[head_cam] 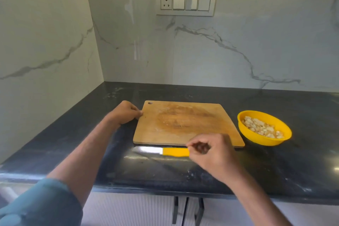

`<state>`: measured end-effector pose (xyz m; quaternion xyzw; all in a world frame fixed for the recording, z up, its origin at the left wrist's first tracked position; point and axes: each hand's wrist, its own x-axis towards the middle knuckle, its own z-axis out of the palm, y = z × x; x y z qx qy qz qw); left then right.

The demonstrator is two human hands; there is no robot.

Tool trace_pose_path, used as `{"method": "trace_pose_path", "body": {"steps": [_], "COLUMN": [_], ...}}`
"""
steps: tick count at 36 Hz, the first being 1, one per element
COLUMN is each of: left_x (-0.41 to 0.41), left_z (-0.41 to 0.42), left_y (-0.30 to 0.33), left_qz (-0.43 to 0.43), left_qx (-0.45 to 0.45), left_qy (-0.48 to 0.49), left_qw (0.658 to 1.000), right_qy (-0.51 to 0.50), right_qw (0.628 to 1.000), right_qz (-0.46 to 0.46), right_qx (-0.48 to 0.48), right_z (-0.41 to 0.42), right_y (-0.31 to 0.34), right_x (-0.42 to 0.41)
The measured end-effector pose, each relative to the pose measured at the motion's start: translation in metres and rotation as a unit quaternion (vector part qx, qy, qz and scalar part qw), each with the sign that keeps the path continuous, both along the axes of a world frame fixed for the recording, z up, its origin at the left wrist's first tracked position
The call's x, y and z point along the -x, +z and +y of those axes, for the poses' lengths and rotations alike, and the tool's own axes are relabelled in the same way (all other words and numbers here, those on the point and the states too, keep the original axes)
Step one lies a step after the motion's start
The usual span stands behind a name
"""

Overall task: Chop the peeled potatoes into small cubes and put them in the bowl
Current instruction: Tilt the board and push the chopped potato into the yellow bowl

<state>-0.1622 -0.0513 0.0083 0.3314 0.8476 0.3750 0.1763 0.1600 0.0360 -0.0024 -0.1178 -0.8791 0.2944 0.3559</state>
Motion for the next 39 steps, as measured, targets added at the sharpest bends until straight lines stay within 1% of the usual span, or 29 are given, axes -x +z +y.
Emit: {"method": "trace_pose_path", "body": {"steps": [4,7,9,12,14,17,19,21,24,30,32,35,37,39], "left_x": [-0.002,-0.01,-0.017,-0.024,-0.025,-0.026,-0.027,-0.028,-0.027,-0.027,-0.027,-0.025,-0.024,-0.023], "left_z": [0.005,0.012,0.014,0.015,0.014,0.013,0.013,0.014,0.013,0.011,0.011,0.012,0.012,0.012], "left_y": [-0.014,-0.024,-0.028,-0.03,-0.031,-0.031,-0.031,-0.031,-0.031,-0.031,-0.032,-0.032,-0.032,-0.033], "left_qz": [0.018,0.084,0.127,0.164,0.171,0.172,0.175,0.178,0.184,0.188,0.187,0.19,0.192,0.193], "left_qx": [-0.032,-0.03,-0.022,-0.003,0.004,0.008,0.007,0.007,0.003,-0.003,-0.006,-0.004,-0.001,0.001], "left_qy": [0.037,0.077,0.092,0.105,0.109,0.107,0.106,0.104,0.101,0.092,0.09,0.089,0.091,0.092], "left_qw": [0.999,0.993,0.987,0.981,0.979,0.979,0.979,0.978,0.978,0.978,0.978,0.978,0.977,0.977], "right_qy": [-0.056,-0.066,-0.069,-0.059,-0.034,0.008,0.01,0.009,0.015,0.029,0.036,0.029,0.007,-0.044], "right_qw": [0.998,0.997,0.997,0.992,0.991,0.989,0.984,0.983,0.984,0.981,0.982,0.99,0.995,0.996], "right_qz": [0.005,-0.009,-0.033,-0.063,-0.071,-0.094,-0.122,-0.128,-0.132,-0.166,-0.162,-0.127,-0.094,-0.064], "right_qx": [0.026,0.037,-0.004,-0.09,-0.11,-0.113,-0.126,-0.129,-0.116,-0.1,-0.088,-0.053,-0.03,-0.038], "right_z": [0.031,0.046,0.049,0.047,0.044,0.038,0.037,0.037,0.037,0.036,0.038,0.043,0.047,0.053], "right_y": [-0.004,-0.011,-0.014,-0.018,-0.019,-0.02,-0.022,-0.023,-0.022,-0.025,-0.025,-0.022,-0.019,-0.018], "right_x": [-0.01,-0.01,-0.008,-0.005,-0.005,-0.008,-0.008,-0.008,-0.005,-0.003,-0.004,-0.007,-0.01,-0.01]}}
